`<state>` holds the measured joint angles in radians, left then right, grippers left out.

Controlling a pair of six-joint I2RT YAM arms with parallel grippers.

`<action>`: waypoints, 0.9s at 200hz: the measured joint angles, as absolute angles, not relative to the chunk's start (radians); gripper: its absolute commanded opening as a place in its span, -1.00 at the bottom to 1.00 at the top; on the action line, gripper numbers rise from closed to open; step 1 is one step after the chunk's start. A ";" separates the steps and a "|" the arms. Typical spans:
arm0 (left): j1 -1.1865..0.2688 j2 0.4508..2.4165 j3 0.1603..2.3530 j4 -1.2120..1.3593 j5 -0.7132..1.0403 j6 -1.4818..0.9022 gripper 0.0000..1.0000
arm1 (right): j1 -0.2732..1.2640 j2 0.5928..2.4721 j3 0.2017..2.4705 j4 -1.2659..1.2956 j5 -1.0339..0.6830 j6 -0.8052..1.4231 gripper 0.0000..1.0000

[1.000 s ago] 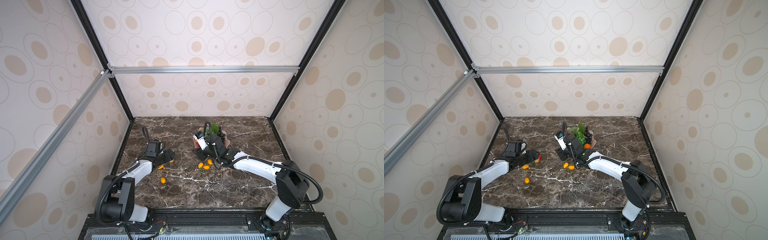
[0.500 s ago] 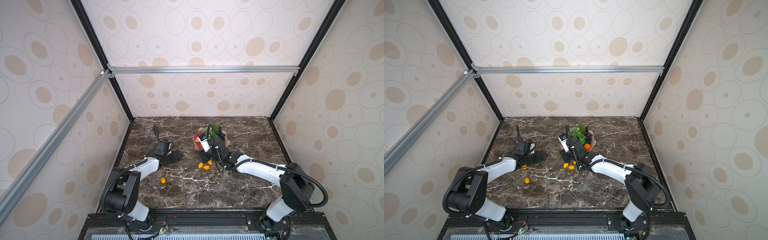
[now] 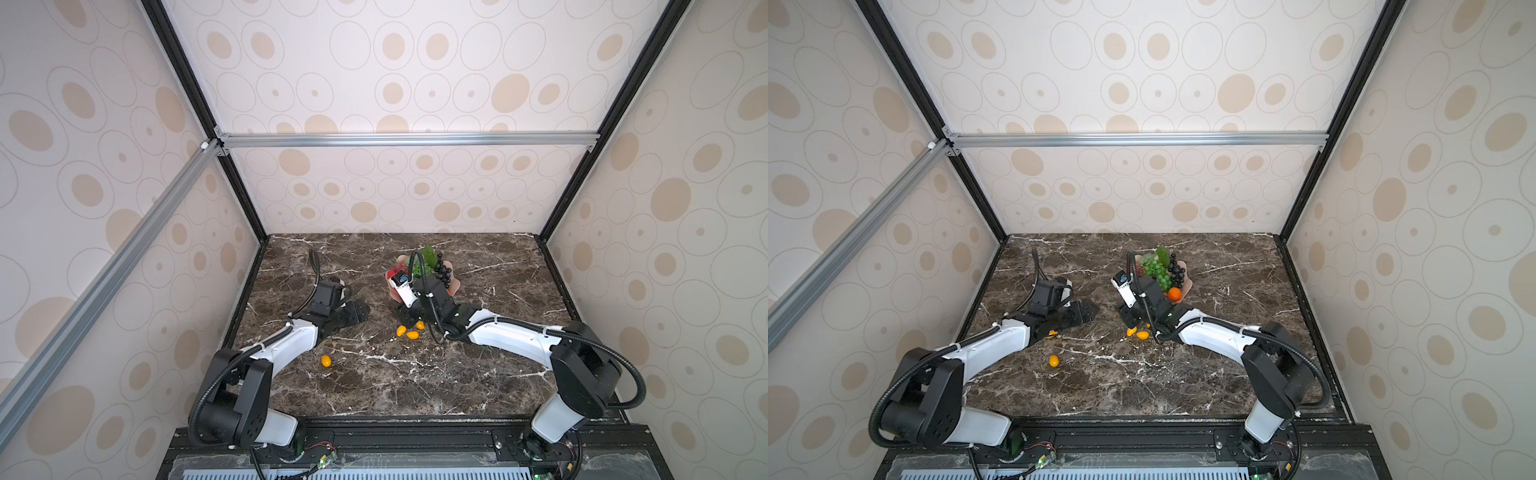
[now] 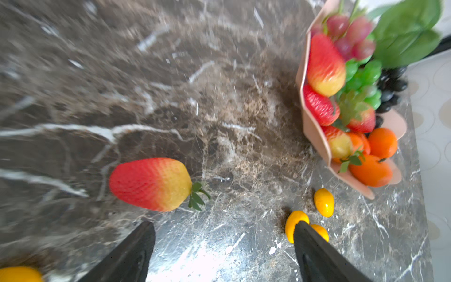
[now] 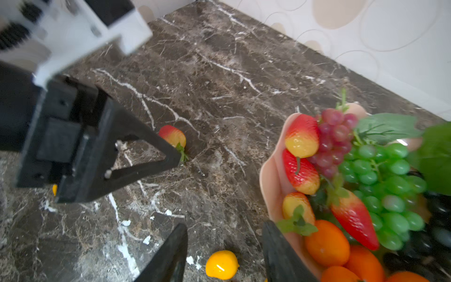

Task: Place and organize the fake fruits in the fruit bowl
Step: 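Swing the right gripper back toward the last loose red-yellow strawberry, then lower the open right gripper over the red-yellow strawberry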

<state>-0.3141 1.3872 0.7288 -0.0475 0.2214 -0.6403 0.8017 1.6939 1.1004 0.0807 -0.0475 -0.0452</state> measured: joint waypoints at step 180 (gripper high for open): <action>0.013 1.060 0.576 -0.154 0.270 -0.647 0.84 | 0.805 2.302 1.779 -0.279 -0.323 -0.430 0.12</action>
